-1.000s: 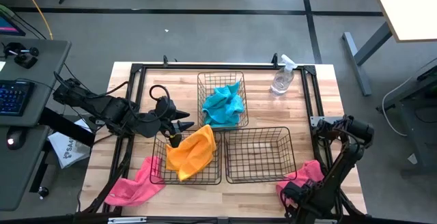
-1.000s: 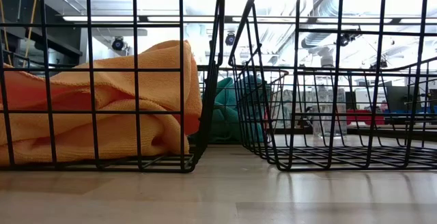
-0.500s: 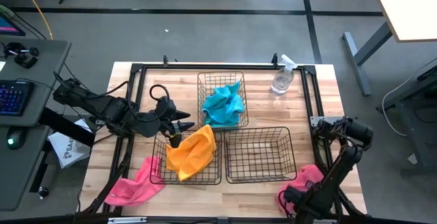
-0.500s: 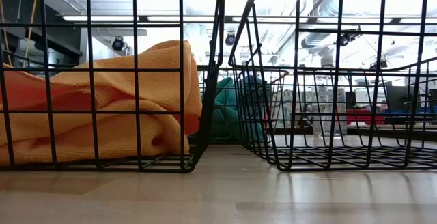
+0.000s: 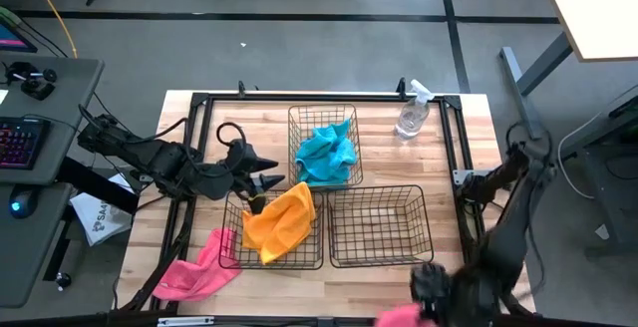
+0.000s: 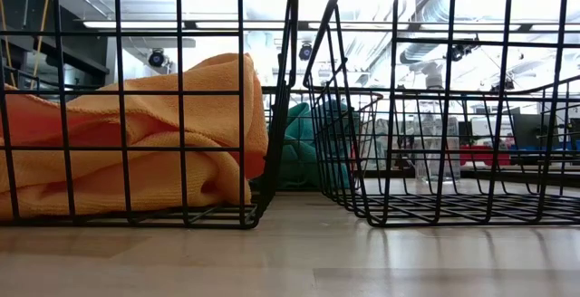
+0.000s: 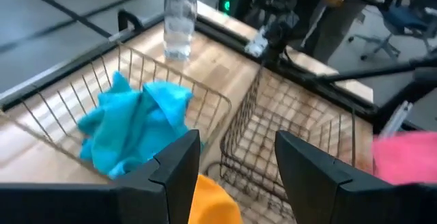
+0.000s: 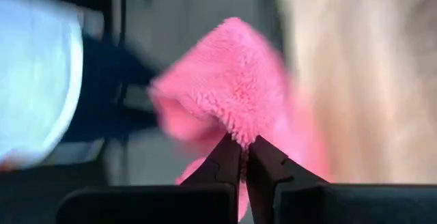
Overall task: Sort microfiber towel by color & place in baskets
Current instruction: Put the pink towel into the bottom right basket
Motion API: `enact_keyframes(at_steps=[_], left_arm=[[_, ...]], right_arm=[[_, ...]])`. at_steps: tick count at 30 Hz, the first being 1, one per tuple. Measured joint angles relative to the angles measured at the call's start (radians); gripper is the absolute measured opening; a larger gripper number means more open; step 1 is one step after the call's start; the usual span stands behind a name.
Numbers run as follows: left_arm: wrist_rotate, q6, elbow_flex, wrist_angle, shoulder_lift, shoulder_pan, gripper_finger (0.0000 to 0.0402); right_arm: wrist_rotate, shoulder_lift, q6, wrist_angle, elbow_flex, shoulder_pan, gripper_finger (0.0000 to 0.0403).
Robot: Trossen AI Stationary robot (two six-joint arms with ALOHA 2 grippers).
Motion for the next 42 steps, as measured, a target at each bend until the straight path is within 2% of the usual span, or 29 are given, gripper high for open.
enact_keyframes(at_steps=[5, 8, 14, 16, 19, 23, 27, 30, 34, 39, 42], left_arm=[[-0.027, 0.09, 0.0, 0.119, 0.0, 0.0, 0.0179], [0.005, 0.185, 0.0, 0.244, 0.0, -0.002, 0.0179], [0.118, 0.348, 0.0, 0.462, -0.002, -0.045, 0.0179], [0.122, 0.38, 0.0, 0.507, -0.002, -0.066, 0.0179], [0.122, 0.415, 0.0, 0.552, -0.006, -0.097, 0.0179], [0.08, 0.428, 0.0, 0.569, -0.025, -0.12, 0.0179], [0.023, 0.433, 0.0, 0.579, -0.034, -0.126, 0.0179], [0.002, 0.47, 0.0, 0.606, -0.034, -0.126, 0.0179], [0.001, 0.478, 0.0, 0.608, -0.032, -0.126, 0.0179], [0.001, 0.462, 0.0, 0.609, -0.031, -0.129, 0.0179], [0.002, 0.46, 0.0, 0.609, -0.031, -0.142, 0.0179]], right_arm=[[0.386, -0.081, -0.208, -0.13, 0.103, -0.111, 0.0002], [0.471, -0.115, -0.296, -0.145, 0.094, -0.185, 0.0001], [0.334, -0.124, -0.352, -0.189, -0.028, -0.286, 0.0001], [0.299, -0.124, -0.31, -0.225, -0.091, -0.304, 0.0001], [0.261, -0.123, -0.158, -0.378, -0.164, -0.317, 0.0], [0.321, -0.14, -0.003, -0.541, -0.163, -0.316, 0.0], [0.455, -0.196, 0.071, -0.58, -0.139, -0.319, 0.0], [0.482, -0.229, 0.078, -0.57, -0.138, -0.343, 0.0], [0.431, -0.233, -0.015, -0.489, -0.143, -0.366, 0.0], [0.326, -0.233, -0.204, -0.138, -0.23, -0.368, 0.0], [0.293, -0.233, -0.241, 0.03, -0.313, -0.375, 0.0]])
